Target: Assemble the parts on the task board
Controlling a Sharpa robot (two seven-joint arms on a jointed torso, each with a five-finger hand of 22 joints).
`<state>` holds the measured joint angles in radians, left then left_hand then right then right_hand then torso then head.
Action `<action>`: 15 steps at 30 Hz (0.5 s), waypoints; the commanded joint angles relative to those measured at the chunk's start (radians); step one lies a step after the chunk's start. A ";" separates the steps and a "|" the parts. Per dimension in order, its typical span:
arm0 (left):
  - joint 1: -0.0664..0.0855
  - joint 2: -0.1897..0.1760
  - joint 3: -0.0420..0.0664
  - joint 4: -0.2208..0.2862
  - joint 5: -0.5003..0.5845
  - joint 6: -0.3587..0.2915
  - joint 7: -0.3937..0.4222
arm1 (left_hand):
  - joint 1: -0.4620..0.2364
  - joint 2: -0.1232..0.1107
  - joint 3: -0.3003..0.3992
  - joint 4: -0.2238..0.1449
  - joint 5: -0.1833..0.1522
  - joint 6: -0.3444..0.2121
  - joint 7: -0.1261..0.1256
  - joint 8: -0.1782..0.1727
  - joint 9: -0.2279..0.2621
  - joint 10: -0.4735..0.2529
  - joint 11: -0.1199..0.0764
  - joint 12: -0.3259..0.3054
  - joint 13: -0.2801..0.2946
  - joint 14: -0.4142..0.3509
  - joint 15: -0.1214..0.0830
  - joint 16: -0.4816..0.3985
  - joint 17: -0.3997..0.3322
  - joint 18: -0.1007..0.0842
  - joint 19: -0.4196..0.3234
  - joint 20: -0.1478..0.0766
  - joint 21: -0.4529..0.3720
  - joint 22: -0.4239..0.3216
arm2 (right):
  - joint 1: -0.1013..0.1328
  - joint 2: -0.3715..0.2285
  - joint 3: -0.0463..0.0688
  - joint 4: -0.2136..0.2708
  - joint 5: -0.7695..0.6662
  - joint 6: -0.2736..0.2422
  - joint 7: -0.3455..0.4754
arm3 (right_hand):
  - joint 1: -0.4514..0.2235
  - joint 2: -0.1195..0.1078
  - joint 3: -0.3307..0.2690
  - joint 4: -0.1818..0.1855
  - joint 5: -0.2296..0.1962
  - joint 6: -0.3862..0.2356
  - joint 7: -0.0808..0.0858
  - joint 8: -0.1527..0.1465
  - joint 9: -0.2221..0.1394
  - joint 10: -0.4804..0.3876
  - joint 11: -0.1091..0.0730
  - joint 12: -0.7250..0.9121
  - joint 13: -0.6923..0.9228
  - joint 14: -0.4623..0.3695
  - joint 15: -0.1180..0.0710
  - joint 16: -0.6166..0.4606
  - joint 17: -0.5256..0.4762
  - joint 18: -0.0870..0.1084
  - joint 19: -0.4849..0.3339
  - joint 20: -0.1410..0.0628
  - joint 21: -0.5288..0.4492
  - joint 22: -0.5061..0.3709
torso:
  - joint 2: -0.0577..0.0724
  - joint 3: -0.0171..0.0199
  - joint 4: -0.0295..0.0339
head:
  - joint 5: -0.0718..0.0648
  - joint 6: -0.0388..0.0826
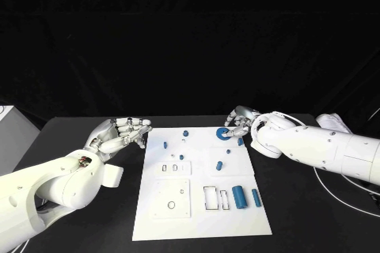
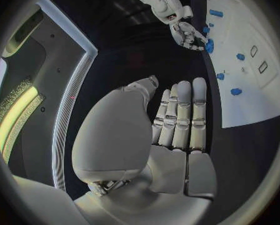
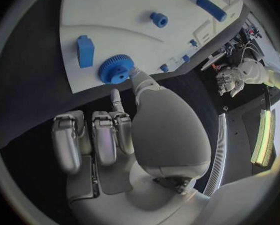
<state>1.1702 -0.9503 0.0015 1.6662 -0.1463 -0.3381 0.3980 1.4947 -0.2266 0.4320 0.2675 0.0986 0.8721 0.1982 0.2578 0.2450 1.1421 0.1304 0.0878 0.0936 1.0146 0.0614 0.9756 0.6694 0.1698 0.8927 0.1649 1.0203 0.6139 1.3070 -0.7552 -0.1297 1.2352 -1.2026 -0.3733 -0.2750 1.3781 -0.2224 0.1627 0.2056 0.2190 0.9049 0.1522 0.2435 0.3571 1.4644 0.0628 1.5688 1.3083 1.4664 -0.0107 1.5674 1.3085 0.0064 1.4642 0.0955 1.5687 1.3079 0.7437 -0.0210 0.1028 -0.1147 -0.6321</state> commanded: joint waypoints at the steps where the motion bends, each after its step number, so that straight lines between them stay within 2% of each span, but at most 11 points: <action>1: 0.002 0.002 0.001 0.001 -0.002 0.019 0.006 | -0.007 0.001 0.006 -0.001 -0.004 -0.005 0.000 0.002 0.001 -0.006 0.003 -0.006 0.001 0.004 0.003 0.005 0.000 0.013 -0.009 -0.001 0.004 0.001 | -0.002 0.005 -0.001 -0.008 -0.004 0.022 -0.008 | 0.011 0.002 -0.005 0.001 0.006 -0.005 0.000 0.004 0.001 0.106 0.008 0.002 0.262 0.104 0.010 0.003 0.262 -0.006 0.107 0.008 0.002 0.263 | 0.000 0.0000 -0.0012 | 0.000 0.000; 15: 0.002 0.003 0.001 0.001 -0.002 0.019 0.006 | -0.007 0.001 0.006 -0.001 -0.004 -0.005 0.000 0.002 0.001 -0.006 0.003 -0.006 0.001 0.004 0.003 0.005 0.000 0.013 -0.009 -0.001 0.004 0.001 | -0.011 0.025 -0.003 -0.034 -0.011 0.028 -0.007 | 0.026 0.011 0.003 0.005 0.016 -0.003 0.000 0.009 0.000 0.106 0.008 0.002 0.262 0.104 0.011 0.003 0.262 -0.006 0.107 0.009 0.002 0.263 | 0.000 0.0008 -0.0007 | 0.002 -0.004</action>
<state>1.1702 -0.9498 0.0015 1.6657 -0.1463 -0.3366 0.3975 1.4947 -0.2266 0.4320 0.2675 0.0987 0.8722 0.1982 0.2578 0.2448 1.1421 0.1304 0.0878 0.0935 1.0146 0.0614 0.9755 0.6694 0.1698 0.8930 0.1646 1.0201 0.6137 1.2968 -0.7312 -0.1323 1.2027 -1.2038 -0.3644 -0.2810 1.3982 -0.2110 0.1631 0.2058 0.2305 0.9049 0.1522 0.2475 0.3570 1.4643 0.0626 1.5688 1.3081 1.4628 -0.0072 1.5673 1.3083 0.0064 1.4680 0.0989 1.5687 1.3076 0.7432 -0.0204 0.1023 -0.1135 -0.6344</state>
